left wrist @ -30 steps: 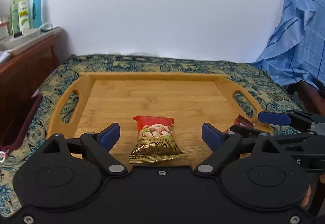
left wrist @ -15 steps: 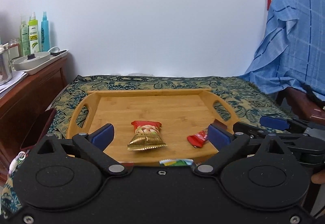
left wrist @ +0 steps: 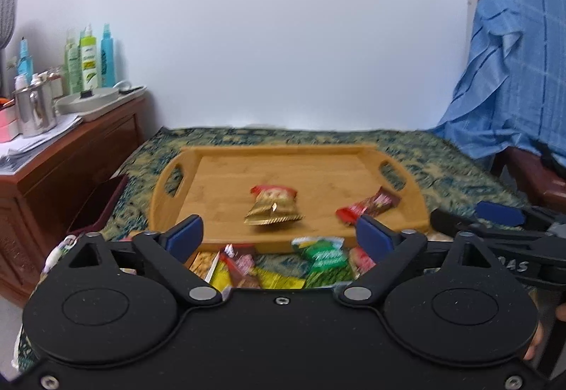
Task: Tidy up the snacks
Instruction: 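Withdraw both open grippers from the tray back to the snack pile, then grasp the red candy bar with left gripper while right grasps the clear white-ball packet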
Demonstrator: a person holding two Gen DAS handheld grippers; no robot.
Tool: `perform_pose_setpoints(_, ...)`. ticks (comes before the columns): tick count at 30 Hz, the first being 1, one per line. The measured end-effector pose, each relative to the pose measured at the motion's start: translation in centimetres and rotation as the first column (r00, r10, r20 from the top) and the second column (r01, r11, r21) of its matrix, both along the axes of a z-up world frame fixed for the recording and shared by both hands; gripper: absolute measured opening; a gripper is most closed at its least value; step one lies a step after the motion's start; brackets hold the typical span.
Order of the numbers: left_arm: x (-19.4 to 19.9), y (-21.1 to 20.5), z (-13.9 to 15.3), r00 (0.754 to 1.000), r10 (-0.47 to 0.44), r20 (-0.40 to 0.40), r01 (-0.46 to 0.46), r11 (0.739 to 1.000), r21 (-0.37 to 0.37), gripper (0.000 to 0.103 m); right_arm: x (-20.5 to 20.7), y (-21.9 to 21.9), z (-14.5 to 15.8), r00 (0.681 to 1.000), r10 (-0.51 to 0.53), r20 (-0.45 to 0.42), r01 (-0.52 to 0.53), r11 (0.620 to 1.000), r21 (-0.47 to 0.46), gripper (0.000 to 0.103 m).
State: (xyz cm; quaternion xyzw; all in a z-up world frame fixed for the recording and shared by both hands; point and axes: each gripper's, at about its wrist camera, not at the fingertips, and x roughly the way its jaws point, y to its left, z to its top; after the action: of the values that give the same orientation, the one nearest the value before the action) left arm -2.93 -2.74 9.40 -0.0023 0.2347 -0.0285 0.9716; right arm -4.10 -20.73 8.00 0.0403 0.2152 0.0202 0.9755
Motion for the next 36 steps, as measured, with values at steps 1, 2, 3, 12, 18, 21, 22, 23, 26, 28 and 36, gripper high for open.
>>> perform_pose_setpoints(1, 0.2, 0.0, -0.3, 1.0, 0.007, -0.014, -0.007, 1.0, 0.007, 0.087, -0.1, 0.0, -0.1, 1.0, -0.001, -0.004, 0.001, 1.0, 0.006, 0.087)
perform_pose_setpoints(2, 0.3, 0.0, -0.7, 1.0, 0.014, -0.026, -0.014, 1.0, 0.01, 0.083, -0.2, 0.1, -0.2, 1.0, -0.001, -0.009, 0.001, 1.0, 0.013, 0.085)
perform_pose_setpoints(3, 0.5, 0.1, -1.0, 0.999, 0.022, -0.039, -0.022, 1.0, 0.011, 0.08, -0.4, 0.2, -0.3, 1.0, -0.002, -0.014, 0.002, 1.0, 0.018, 0.082)
perform_pose_setpoints(12, 2.3, 0.8, -3.8, 0.988, 0.084, -0.129, -0.082, 0.996, 0.02, 0.057, -0.4, 0.9, -1.6, 0.997, -0.012, -0.07, 0.014, 1.0, 0.027, 0.068)
perform_pose_setpoints(18, 3.4, 1.2, -5.1, 0.984, 0.095, -0.153, -0.094, 0.995, 0.017, 0.053, 0.1, 1.3, -2.4, 0.994, -0.015, -0.105, 0.019, 0.999, 0.031, 0.058)
perform_pose_setpoints(21, 3.6, 1.1, -5.4, 0.983, 0.095, -0.154, -0.093, 0.995, 0.02, 0.052, 0.4, 1.6, -2.8, 0.993, -0.015, -0.118, 0.018, 1.0, 0.023, 0.055)
perform_pose_setpoints(22, 3.8, 1.1, -5.6, 0.984, 0.093, -0.155, -0.091, 0.996, 0.021, 0.052, 0.5, 1.7, -3.0, 0.992, -0.015, -0.122, 0.018, 1.0, 0.022, 0.055)
perform_pose_setpoints(23, 3.9, 1.1, -5.8, 0.984, 0.09, -0.155, -0.087, 0.996, 0.023, 0.052, 0.6, 1.8, -3.1, 0.992, -0.014, -0.126, 0.017, 1.0, 0.021, 0.054)
perform_pose_setpoints(26, 4.3, 1.0, -6.4, 0.985, 0.08, -0.154, -0.075, 0.997, 0.033, 0.052, 0.9, 2.1, -3.5, 0.991, -0.016, -0.136, 0.019, 1.0, 0.015, 0.054)
perform_pose_setpoints(28, 4.6, 0.8, -6.8, 0.985, 0.075, -0.156, -0.07, 0.997, 0.04, 0.052, 1.1, 2.3, -3.8, 0.989, -0.019, -0.143, 0.02, 1.0, 0.009, 0.054)
perform_pose_setpoints(36, 5.3, 0.6, -7.2, 0.986, 0.076, -0.146, -0.072, 0.997, 0.031, 0.052, 2.3, 3.1, -4.6, 0.988, 0.001, -0.152, -0.002, 1.0, -0.002, 0.054)
